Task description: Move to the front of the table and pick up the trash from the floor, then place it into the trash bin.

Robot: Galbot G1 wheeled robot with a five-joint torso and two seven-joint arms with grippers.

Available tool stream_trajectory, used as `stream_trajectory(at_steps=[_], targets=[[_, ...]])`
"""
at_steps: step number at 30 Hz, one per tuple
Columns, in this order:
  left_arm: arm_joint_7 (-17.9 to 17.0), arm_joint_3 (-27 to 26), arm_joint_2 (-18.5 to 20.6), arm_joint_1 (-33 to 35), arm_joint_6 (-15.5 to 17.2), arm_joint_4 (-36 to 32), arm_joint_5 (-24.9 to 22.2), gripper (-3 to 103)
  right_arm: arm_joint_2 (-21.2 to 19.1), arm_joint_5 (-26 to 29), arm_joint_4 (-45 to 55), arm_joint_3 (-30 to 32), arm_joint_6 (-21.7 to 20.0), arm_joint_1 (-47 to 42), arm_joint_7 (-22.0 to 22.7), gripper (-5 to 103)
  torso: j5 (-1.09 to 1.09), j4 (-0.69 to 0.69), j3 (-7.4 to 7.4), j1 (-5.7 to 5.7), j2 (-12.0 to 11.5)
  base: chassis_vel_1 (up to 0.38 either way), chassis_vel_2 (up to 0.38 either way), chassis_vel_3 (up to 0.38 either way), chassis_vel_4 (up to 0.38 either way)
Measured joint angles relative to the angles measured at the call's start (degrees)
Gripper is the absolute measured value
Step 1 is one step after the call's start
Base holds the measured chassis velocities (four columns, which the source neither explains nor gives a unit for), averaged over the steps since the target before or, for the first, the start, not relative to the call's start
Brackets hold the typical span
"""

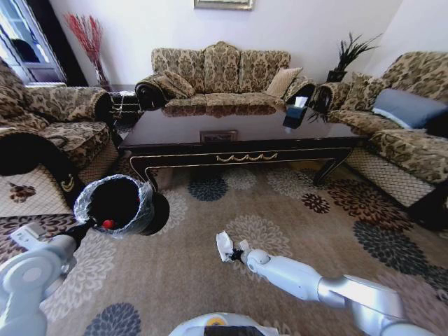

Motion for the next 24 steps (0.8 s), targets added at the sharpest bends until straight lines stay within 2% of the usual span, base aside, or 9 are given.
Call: stream_trajectory(at_steps=[2, 5, 6, 7, 10, 12, 13, 18, 24], targets=[[0.0, 0.0, 0.0, 0.0, 0.0, 0.0, 0.1, 2, 0.0, -0.1, 0.0, 0.0, 0.2, 0.0, -0.3, 30, 0.0, 0.0, 0.0, 0.0, 0.0, 0.0, 0.0, 0.0, 0.0], [0.1, 0.1, 0.1, 0.1, 0.0, 0.1, 0.2, 2, -0.4, -0.8, 0.0, -0.2, 1.8, 0.2, -1.9, 19, 0.0, 0.0, 0.0, 0.0, 0.0, 0.0, 0.0, 0.0, 0.0], [0.1, 0.1, 0.1, 0.1, 0.0, 0.2, 0.3, 2, -0.7, -1.2, -0.1, -0.3, 2.6, 0.3, -3.0, 8, 0.0, -0.01, 0.0, 0.0, 0.0, 0.0, 0.0, 0.0, 0.0], [0.1, 0.1, 0.1, 0.1, 0.0, 0.2, 0.3, 2, -0.7, -1.2, -0.1, -0.3, 2.6, 0.3, -3.0, 8, 0.0, -0.01, 0.0, 0.0, 0.0, 0.0, 0.0, 0.0, 0.0], [0.1, 0.2, 0.3, -0.1, 0.0, 0.4, 0.4, 2, -1.5, -2.0, -0.4, -0.5, 6.4, 0.6, -8.0, 2, -0.01, -0.01, 0.0, 0.0, 0.0, 0.0, 0.0, 0.0, 0.0], [0.1, 0.4, 0.4, -0.3, 0.0, 0.6, 0.4, 2, -2.1, -2.0, -0.5, -0.6, 10.2, 1.0, -13.8, 0, 0.0, -0.01, 0.0, 0.0, 0.0, 0.0, 0.0, 0.0, 0.0], [0.1, 0.4, 0.4, -0.3, 0.0, 0.6, 0.4, 2, -2.1, -2.0, -0.5, -0.6, 10.2, 1.0, -13.8, 0, 0.0, -0.01, 0.0, 0.0, 0.0, 0.0, 0.0, 0.0, 0.0], [0.2, 1.1, 0.4, -0.7, 0.0, 1.2, 0.6, 2, -4.3, -0.8, 0.7, -0.2, 16.2, 2.5, -24.9, 0, 0.0, -0.01, 0.0, 0.0, 0.0, 0.0, 0.0, 0.0, 0.0], [0.4, 1.4, 0.6, -1.0, 0.0, 1.7, 0.7, 2, -6.8, 0.1, 3.0, 2.3, 17.9, 4.5, -28.0, 0, 0.0, -0.02, 0.0, 0.0, 0.0, 0.0, 0.0, 0.0, 0.0]])
